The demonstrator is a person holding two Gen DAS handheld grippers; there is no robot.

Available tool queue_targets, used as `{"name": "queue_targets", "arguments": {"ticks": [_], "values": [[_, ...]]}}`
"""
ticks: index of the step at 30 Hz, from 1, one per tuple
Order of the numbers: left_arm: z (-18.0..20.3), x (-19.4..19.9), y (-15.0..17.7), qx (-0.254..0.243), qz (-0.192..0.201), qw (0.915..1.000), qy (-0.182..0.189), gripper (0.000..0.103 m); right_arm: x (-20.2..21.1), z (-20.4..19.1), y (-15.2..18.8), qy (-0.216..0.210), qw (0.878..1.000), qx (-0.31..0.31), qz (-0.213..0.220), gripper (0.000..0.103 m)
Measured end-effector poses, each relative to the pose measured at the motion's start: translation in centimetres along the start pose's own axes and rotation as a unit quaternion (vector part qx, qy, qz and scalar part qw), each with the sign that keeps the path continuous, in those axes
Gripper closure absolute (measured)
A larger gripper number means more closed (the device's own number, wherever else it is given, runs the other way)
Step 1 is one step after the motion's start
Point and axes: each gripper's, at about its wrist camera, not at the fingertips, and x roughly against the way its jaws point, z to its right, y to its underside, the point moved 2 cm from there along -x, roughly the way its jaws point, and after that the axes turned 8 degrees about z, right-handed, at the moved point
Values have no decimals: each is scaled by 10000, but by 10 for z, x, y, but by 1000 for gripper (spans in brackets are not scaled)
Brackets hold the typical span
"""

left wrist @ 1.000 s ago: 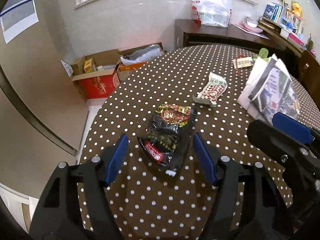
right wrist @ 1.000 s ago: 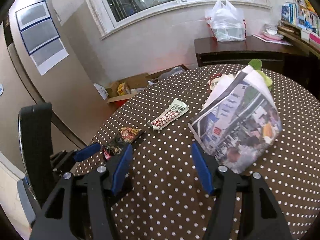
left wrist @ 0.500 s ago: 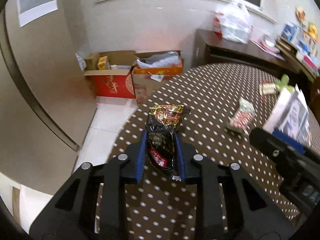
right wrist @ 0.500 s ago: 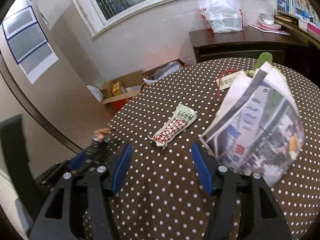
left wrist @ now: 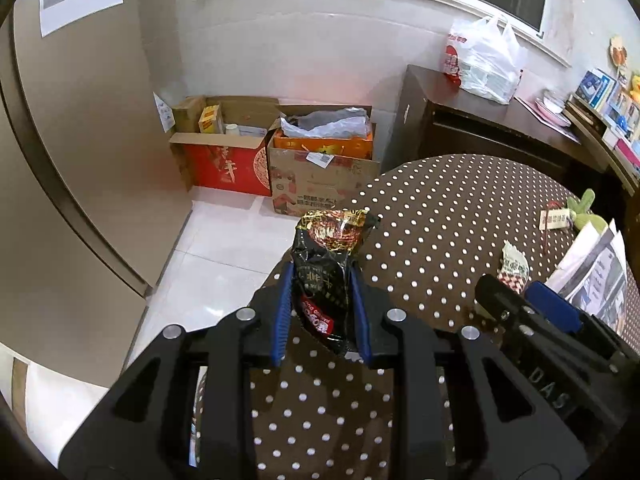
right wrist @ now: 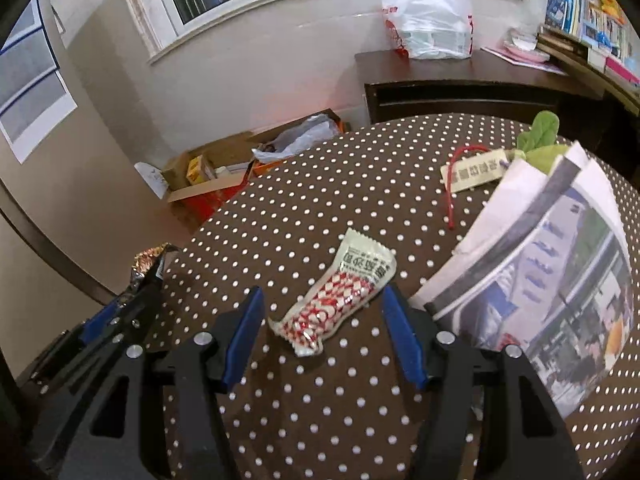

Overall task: Collect trash
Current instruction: 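Grasp the red-white candy wrapper with the right tool and lift, then carry the dark wrapper in the left tool and candy wrapper in the right tool to the bin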

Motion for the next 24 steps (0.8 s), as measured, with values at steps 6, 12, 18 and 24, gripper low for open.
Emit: {"name": "queue_targets", "arguments": {"ticks": [6, 12, 18, 24], "values": [[-2, -4, 2, 51, -77, 9999, 89, 76, -8, -5, -3, 175, 9996, 214, 7, 67], [-11, 6, 7, 166, -156, 9993, 300, 76, -5, -4, 0, -100, 9996, 229, -107, 90], [-26, 36, 19, 246, -79, 9988, 408, 76, 18, -22, 14, -494, 9981, 359, -128, 93], [-65, 80, 37, 546, 52, 9979, 359, 76, 65, -56, 27, -956, 9936, 601, -4, 93]]}}
